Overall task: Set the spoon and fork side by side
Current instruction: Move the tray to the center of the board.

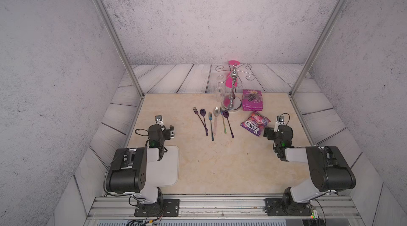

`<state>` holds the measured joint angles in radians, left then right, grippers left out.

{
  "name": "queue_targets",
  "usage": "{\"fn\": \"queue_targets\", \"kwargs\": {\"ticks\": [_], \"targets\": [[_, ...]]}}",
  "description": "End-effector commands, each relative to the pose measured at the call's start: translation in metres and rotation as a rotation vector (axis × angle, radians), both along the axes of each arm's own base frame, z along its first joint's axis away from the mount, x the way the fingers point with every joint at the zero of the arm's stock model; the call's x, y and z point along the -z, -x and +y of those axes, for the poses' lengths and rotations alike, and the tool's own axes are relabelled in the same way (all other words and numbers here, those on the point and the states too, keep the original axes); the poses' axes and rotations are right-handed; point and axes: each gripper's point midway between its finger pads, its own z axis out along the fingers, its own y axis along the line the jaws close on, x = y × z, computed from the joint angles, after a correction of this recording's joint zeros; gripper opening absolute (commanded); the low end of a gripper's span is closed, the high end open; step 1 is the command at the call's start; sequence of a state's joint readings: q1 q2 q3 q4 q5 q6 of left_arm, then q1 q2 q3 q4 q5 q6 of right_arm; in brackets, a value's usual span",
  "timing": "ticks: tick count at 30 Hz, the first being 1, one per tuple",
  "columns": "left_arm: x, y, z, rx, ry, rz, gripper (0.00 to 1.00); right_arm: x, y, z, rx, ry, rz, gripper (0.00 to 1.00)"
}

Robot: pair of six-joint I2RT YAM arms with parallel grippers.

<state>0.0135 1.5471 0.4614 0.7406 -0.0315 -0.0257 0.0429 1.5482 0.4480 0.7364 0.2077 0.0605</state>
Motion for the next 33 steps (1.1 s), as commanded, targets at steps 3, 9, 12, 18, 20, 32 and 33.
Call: {"fn": "queue_targets", "kwargs": {"ticks": [3, 9, 12, 18, 20, 32, 33], "targets": [[-0.011, -0.003, 0.002, 0.000, 0.003, -0.031, 1.00, -0.008, -0.002, 0.001, -0.001, -0.010, -0.024, 0.99], [-0.012, -0.004, 0.002, -0.001, 0.004, -0.033, 1.00, -0.008, -0.002, 0.001, -0.001, -0.009, -0.022, 1.00], [-0.011, -0.003, 0.001, 0.000, 0.005, -0.031, 1.00, -0.008, -0.002, 0.001, -0.001, -0.009, -0.021, 0.99], [-0.014, -0.004, 0.002, -0.006, 0.005, -0.042, 1.00, -0.008, -0.002, 0.001, -0.002, -0.010, -0.023, 0.99], [-0.032, -0.009, 0.015, -0.089, 0.010, -0.045, 1.00, -0.012, -0.002, -0.003, 0.027, -0.008, -0.034, 0.99], [-0.091, 0.038, 0.035, -0.523, 0.299, 0.511, 1.00, -0.083, 0.020, 0.004, 0.113, -0.222, 0.164, 0.96], [-0.088, 0.047, 0.024, -0.479, 0.339, 0.516, 0.99, -0.083, 0.026, 0.015, 0.084, -0.274, 0.218, 0.96]]}}
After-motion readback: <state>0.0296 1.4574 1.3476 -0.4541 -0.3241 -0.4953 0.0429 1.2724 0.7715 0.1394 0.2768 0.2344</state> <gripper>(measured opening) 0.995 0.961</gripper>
